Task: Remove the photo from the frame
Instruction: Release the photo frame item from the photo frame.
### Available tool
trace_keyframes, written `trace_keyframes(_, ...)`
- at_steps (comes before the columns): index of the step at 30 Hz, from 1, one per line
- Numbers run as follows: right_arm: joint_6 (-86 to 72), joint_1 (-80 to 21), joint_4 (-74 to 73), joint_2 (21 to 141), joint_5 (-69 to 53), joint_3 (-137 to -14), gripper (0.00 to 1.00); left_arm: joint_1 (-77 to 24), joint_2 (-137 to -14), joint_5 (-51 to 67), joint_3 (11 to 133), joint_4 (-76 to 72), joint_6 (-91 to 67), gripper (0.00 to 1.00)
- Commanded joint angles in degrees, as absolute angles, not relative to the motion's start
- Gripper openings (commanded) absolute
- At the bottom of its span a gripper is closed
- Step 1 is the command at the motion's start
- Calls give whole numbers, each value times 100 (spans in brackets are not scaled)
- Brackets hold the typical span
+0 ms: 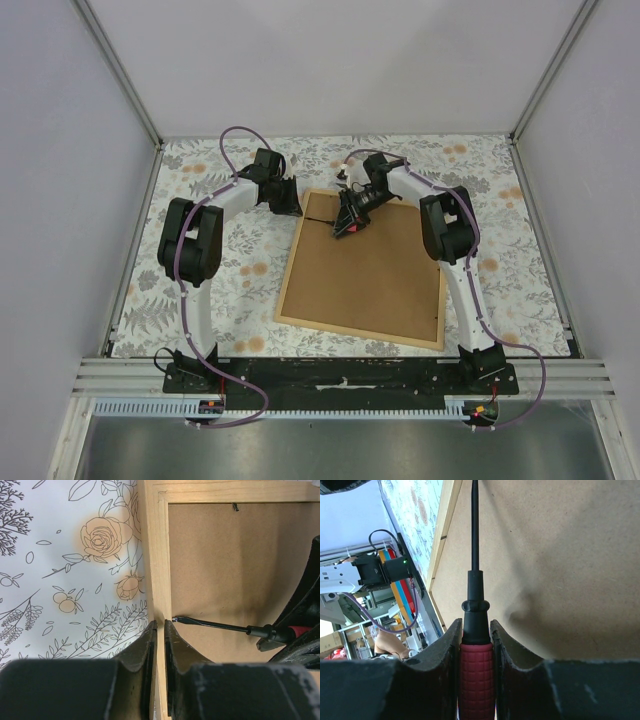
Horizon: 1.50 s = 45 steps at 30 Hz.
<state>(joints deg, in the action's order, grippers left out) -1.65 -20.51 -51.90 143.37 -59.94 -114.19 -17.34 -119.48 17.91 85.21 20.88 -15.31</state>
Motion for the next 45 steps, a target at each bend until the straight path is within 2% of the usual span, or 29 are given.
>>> trace_keyframes(1, -184, -2145, -5265, 14440, -6021, -11724, 0, -1767, -12015, 1890, 8552, 1925, -1520, 15)
trace_keyframes(27, -299, -2883, -5634, 15179, -5951, -13042, 0, -1977, -12252, 2013, 8508, 1872, -1565, 15)
trace_keyframes(45, -317, -3682, -5449, 13817, -3499, -13456, 0, -2022, -12199, 1995, 8534, 1881, -1617, 15)
